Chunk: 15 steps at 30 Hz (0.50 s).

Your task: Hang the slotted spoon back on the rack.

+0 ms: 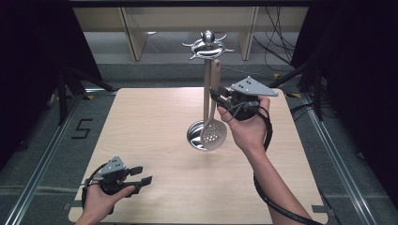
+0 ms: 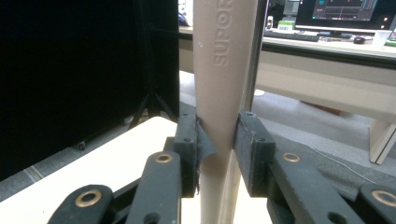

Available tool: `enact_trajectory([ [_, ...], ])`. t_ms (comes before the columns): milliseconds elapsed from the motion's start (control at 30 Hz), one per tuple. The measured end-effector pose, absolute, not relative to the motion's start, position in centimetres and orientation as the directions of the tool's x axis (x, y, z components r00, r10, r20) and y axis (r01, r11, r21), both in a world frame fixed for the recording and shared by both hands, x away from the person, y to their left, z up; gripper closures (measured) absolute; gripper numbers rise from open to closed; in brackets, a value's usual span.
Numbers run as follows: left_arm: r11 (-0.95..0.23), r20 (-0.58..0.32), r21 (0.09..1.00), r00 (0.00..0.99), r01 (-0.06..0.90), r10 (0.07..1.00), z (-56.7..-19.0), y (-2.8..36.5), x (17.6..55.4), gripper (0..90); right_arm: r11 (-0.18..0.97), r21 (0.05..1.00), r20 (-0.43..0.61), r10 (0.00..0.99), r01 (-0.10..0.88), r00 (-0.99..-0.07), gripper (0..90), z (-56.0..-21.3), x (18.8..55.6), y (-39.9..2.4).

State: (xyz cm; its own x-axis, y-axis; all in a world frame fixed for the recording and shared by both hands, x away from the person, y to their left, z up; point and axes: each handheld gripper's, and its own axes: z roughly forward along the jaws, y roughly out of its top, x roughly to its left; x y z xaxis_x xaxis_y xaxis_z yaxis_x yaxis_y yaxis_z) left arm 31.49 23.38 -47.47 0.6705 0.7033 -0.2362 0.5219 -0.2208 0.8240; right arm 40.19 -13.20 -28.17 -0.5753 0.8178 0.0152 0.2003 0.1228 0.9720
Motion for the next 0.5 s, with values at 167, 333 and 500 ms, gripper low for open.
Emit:
enact_trajectory([
  [167, -0.22, -0.236, 0.825, 0.671, 0.52, 0.703, -47.44, 23.4, 31.47, 38.8, 0.136, 0.972, -0.003, 0.821, 0.19, -0.572, 72.2, -28.07, 40.62, -13.17],
  [333, -0.22, -0.236, 0.825, 0.671, 0.521, 0.703, -47.45, 23.41, 31.47, 38.8, 0.13, 0.968, 0.018, 0.82, 0.216, -0.573, 72.2, -28.06, 40.76, -12.96],
  [500, -0.222, -0.235, 0.823, 0.67, 0.522, 0.704, -47.41, 23.43, 31.46, 38.8, 0.136, 0.964, 0.018, 0.824, 0.228, -0.566, 72.2, -28.0, 41.05, -12.74],
])
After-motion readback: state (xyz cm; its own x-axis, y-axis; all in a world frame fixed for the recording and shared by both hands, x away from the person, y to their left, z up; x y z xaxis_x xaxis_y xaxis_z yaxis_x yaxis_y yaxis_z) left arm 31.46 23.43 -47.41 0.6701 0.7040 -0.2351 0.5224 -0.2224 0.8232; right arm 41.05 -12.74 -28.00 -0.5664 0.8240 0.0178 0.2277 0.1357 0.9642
